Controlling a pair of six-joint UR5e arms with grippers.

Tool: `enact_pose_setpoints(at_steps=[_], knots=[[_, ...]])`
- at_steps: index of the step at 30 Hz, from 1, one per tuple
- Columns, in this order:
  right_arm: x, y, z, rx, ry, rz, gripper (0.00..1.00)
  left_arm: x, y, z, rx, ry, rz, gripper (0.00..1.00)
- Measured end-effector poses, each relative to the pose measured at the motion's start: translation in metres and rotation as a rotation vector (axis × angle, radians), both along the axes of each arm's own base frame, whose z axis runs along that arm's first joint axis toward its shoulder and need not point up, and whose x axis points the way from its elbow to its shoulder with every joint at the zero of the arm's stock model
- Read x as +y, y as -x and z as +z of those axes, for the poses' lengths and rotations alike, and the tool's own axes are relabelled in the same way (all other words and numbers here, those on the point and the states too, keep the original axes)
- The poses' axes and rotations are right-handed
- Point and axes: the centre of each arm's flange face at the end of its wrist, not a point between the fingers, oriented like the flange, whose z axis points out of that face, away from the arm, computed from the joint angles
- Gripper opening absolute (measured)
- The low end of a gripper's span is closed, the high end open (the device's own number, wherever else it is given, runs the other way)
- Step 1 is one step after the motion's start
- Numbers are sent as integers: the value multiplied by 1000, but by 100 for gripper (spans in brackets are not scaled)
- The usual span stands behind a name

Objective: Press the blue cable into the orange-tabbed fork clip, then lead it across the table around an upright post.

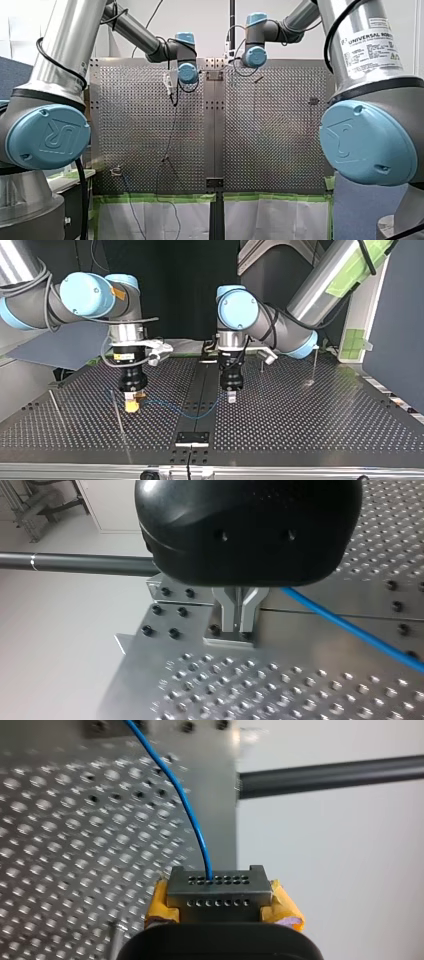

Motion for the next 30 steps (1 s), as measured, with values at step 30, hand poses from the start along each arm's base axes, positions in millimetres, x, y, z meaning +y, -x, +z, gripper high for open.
enact_pose_setpoints(at_steps=[30], knots=[[-47,69,10,-36,-22,-137,0,-43,-18,75,-36,-7,-133,0]])
